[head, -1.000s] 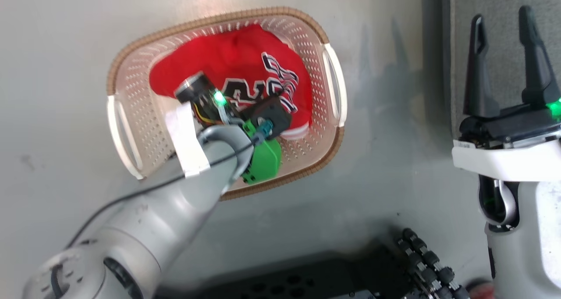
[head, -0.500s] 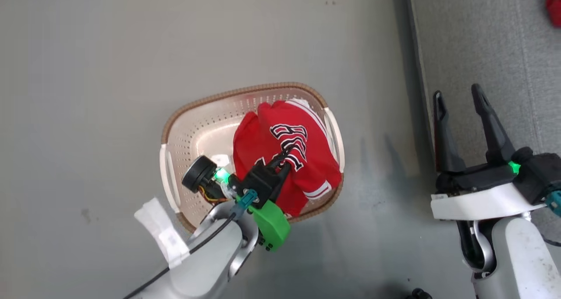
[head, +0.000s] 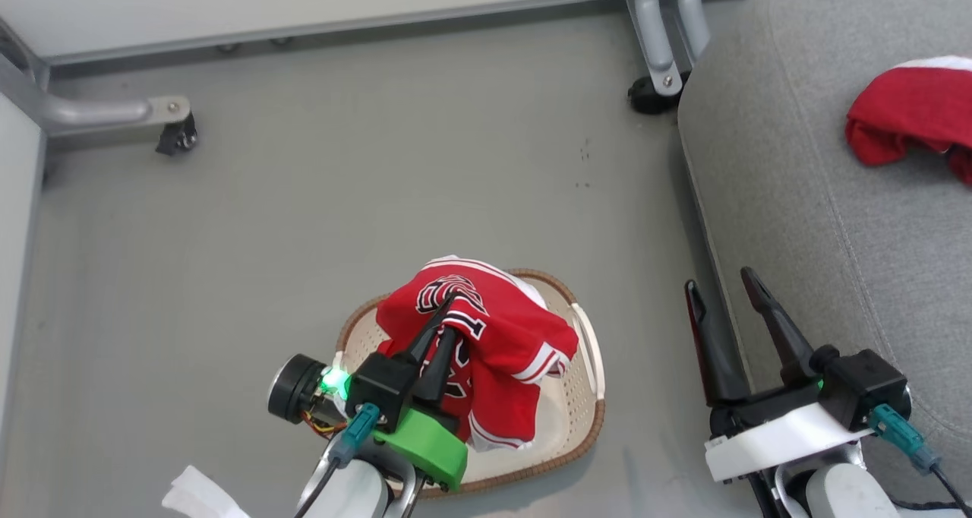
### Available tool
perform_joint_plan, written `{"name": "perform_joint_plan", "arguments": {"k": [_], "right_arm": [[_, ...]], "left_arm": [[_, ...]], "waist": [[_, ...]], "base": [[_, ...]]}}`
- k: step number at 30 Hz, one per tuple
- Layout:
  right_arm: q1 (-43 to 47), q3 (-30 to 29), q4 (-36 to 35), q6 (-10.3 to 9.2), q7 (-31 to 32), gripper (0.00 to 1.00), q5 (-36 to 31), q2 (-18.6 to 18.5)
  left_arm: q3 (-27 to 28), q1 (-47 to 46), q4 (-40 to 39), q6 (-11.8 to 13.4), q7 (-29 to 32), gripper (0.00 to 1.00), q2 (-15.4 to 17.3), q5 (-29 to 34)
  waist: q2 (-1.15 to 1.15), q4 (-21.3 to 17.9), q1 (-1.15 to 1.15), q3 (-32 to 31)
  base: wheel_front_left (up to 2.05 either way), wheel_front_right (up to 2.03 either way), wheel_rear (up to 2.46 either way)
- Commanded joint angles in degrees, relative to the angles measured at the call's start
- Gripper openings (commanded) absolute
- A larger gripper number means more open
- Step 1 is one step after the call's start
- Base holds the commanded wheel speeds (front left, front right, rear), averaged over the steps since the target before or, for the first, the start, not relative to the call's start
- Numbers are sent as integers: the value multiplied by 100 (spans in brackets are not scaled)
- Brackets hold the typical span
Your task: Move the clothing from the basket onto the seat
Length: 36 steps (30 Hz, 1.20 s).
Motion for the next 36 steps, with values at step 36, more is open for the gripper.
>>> {"name": "perform_joint_plan", "arguments": {"k": [36], "right_arm": [[-5,1314,548,-10,-28,100,272,-185]], "left_arm": [[465,-243,-1323,-697,-19,0,-241,835]], "waist": [[0,77,1,-1188]], "base": [[0,0,0]]}}
